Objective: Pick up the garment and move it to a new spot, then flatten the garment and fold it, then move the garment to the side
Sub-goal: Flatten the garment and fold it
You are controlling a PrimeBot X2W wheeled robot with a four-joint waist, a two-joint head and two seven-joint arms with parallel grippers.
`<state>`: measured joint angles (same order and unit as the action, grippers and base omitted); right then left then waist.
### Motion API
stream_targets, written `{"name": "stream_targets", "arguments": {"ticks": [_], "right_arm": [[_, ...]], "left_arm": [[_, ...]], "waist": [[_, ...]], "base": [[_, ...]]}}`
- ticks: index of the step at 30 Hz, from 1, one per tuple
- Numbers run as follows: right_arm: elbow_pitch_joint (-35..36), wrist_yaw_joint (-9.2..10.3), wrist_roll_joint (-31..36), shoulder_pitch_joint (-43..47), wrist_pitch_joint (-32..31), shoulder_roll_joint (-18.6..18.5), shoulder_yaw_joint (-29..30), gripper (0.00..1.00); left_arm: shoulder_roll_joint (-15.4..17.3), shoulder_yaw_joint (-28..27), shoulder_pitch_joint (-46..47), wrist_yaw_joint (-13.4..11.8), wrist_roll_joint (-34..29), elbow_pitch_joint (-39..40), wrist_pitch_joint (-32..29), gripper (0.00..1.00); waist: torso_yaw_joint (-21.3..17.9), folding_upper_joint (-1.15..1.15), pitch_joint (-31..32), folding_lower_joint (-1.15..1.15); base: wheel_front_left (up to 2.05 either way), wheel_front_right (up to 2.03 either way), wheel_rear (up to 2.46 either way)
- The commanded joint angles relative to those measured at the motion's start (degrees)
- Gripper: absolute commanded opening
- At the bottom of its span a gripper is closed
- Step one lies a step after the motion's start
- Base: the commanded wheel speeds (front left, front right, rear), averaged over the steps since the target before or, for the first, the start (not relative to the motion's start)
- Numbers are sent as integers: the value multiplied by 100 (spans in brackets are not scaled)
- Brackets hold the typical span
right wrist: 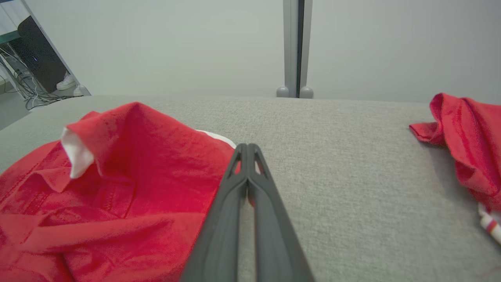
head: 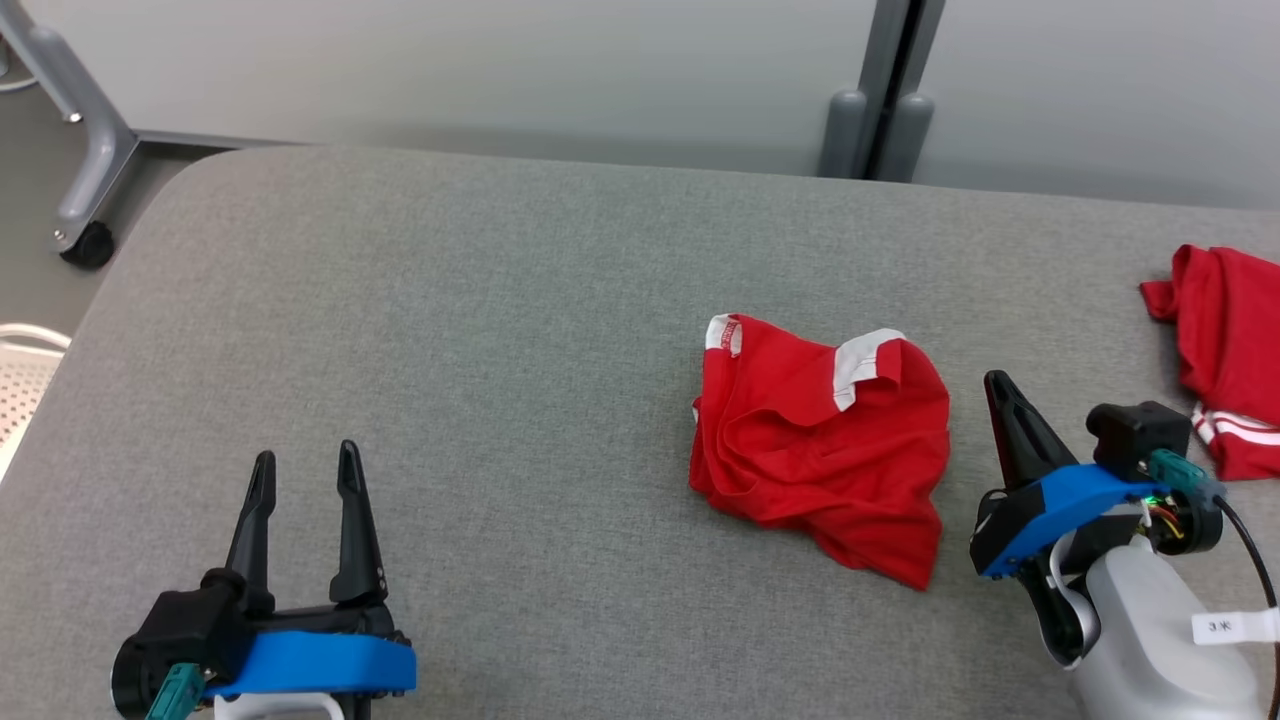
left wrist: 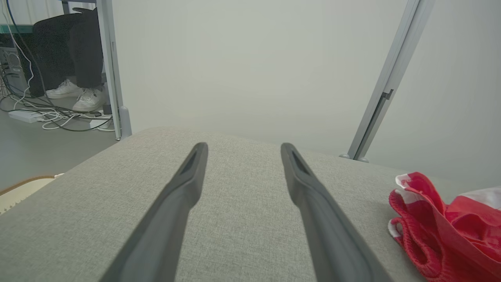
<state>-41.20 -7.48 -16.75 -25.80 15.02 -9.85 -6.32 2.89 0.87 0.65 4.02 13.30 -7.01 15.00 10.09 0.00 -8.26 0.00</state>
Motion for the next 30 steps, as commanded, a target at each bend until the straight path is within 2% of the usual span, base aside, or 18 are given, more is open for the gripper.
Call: {"name": "stream_targets", "arguments": {"ticks": [1,8,13,26,30], "right_arm": [[-203,-3,27,-202,18,0,-46,0],[-947,-3,57,-788,18,114,-187,0],[-1203,-3,51,-1146,18,283,-309,0],[-1307,-3,-117,-1588,18,676,-843,0],[-1118,-3,-489,-1390,18,701,-1455,0]], "left_arm": [[-3,44,145,-1,23,3,23,100],[-2,159,282,-57,83,14,23,100],[-2,226,357,-81,128,20,23,100],[-2,395,482,-145,220,16,23,100],[-2,422,502,-142,224,6,23,100]], "waist": [[103,0,-101,0],[303,0,-335,0],[400,0,-463,0],[622,0,-623,0],[664,0,-641,0]], "base": [[0,0,0],[0,0,0],[0,0,0],[0,0,0],[0,0,0]]}}
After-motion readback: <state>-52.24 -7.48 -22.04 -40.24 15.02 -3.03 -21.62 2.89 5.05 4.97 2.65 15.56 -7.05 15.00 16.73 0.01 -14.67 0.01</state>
